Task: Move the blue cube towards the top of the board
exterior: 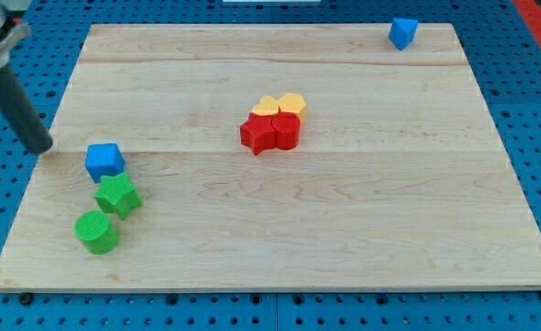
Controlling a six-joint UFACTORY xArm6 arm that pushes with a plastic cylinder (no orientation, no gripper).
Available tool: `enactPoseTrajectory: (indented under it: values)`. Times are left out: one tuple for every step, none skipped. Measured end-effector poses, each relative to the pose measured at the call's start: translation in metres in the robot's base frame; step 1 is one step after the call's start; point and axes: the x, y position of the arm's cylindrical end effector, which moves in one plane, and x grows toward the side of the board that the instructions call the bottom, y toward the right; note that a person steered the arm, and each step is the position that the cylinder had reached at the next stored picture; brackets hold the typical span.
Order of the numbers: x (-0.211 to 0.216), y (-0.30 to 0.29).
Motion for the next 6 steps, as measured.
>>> enactPoseTrajectory:
  values:
    - [0.025,0.007]
    - [0.014,0.040]
    - [-0.001,0.096]
    - [-0.001,0.098]
    - [0.007,0.043]
    - [0.027,0.050]
